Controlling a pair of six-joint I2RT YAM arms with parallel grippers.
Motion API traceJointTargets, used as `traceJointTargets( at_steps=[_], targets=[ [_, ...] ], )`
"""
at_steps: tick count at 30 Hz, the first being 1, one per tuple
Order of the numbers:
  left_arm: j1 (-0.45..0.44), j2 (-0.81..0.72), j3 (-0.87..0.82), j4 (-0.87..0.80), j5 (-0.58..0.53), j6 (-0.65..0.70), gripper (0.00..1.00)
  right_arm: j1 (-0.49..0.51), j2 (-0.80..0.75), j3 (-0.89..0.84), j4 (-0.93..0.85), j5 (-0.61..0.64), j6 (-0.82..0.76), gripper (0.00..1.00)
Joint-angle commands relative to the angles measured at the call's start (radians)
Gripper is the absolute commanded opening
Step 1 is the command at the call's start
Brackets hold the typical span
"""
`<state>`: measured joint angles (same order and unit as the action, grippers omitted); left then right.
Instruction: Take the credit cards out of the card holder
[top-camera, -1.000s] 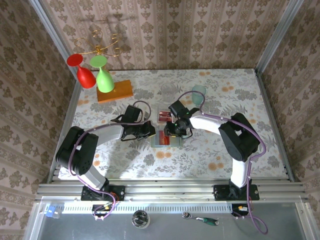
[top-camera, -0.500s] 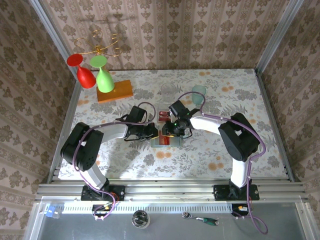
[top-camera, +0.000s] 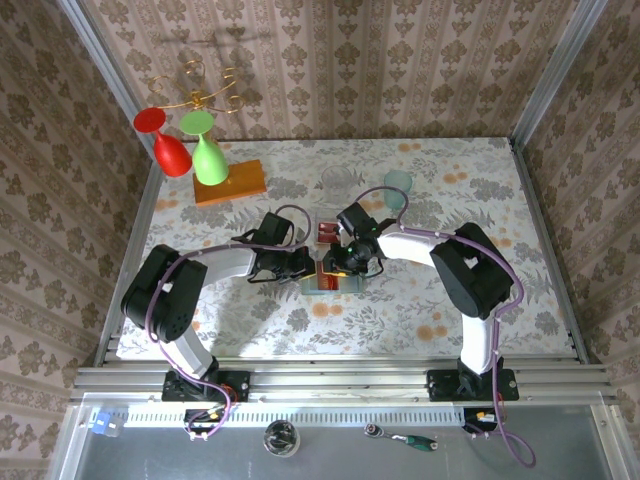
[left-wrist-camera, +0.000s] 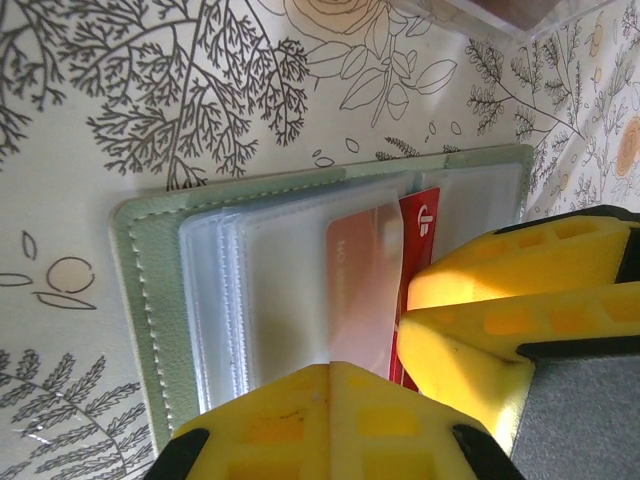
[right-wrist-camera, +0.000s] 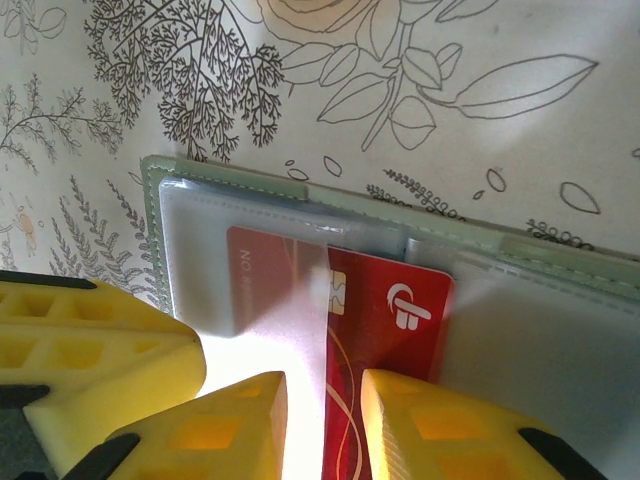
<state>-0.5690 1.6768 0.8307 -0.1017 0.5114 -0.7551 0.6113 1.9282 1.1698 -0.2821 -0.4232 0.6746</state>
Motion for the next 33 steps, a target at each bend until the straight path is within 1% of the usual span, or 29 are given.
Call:
traceJointTargets(
  at_steps=[1,13,19,23,29,33],
  targets=[
    [0.003,0.008,-0.013,-0.013,-0.008,0.021,0.02,0.002,0.034,0.008,0.003,-0.021,0.019,0.3],
    [0.003,0.008,-0.021,-0.007,-0.014,0.016,0.03,0.002,0.036,-0.009,0.054,-0.06,0.037,0.3],
    [0.008,-0.009,-0.037,0.023,-0.013,0.004,0.03,0.002,0.035,-0.015,0.069,-0.071,0.044,0.3],
    [0.014,-0.049,-0.045,0.003,-0.045,0.006,0.03,0.002,0.036,-0.013,0.062,-0.066,0.045,0.29],
    [0.034,-0.088,-0.057,-0.076,-0.115,0.031,0.03,0.001,0.035,-0.012,0.051,-0.059,0.043,0.3],
    [0.043,-0.074,-0.067,-0.071,-0.107,0.031,0.02,0.002,0.037,-0.009,0.048,-0.058,0.042,0.3]
  ],
)
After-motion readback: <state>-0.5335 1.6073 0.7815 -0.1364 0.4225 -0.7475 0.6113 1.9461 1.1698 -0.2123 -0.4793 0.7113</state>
